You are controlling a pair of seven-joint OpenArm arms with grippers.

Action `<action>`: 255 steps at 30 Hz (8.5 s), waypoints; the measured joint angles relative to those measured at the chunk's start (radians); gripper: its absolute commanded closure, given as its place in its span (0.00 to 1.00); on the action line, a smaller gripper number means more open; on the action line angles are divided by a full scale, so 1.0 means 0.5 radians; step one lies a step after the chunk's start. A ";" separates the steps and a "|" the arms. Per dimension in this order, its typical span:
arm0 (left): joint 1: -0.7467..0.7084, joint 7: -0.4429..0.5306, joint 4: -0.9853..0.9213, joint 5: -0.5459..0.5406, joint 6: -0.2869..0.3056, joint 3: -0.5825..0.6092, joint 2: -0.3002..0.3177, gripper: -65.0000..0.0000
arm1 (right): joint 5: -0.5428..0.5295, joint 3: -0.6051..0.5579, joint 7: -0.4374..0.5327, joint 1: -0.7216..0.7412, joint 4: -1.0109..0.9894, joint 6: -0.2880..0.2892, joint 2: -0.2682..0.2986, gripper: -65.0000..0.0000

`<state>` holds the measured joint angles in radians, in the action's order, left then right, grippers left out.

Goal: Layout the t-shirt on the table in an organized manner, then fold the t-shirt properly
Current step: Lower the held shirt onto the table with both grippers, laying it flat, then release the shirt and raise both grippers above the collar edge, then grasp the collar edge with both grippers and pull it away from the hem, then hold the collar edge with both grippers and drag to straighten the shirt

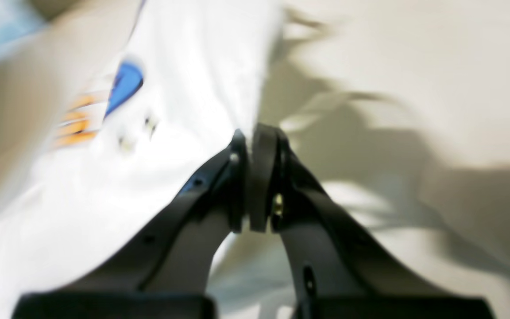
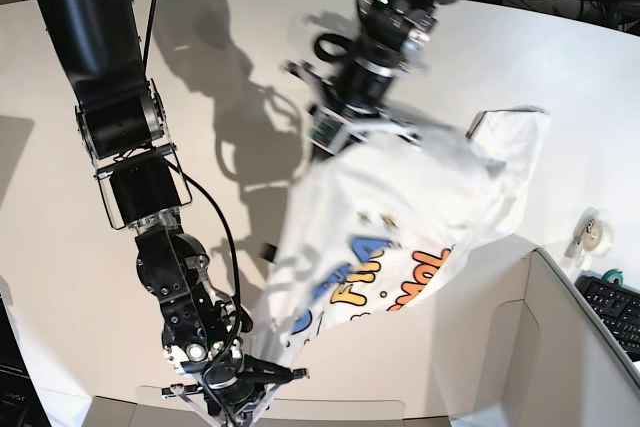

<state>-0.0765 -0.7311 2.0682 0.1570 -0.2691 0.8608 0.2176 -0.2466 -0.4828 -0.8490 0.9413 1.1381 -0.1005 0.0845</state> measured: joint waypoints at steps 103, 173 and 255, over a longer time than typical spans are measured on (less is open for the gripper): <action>-0.082 -0.101 -0.524 0.500 0.008 -1.089 0.141 1.00 | 1.274 0.430 -0.346 -2.456 1.708 0.664 -0.455 1.00; -0.322 0.089 -0.410 -0.069 0.018 -0.935 0.323 1.00 | 0.587 1.438 -0.343 -2.769 1.761 0.675 -0.005 1.00; -0.464 0.049 -0.048 -0.079 -0.138 -1.131 0.246 0.92 | 0.392 1.427 -0.365 -2.660 1.609 0.673 0.301 1.00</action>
<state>-0.3084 -0.7067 2.0441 0.1173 -0.3382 0.2955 0.3408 -0.0505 0.2306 -1.0313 -0.3889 1.9427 0.2359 0.2352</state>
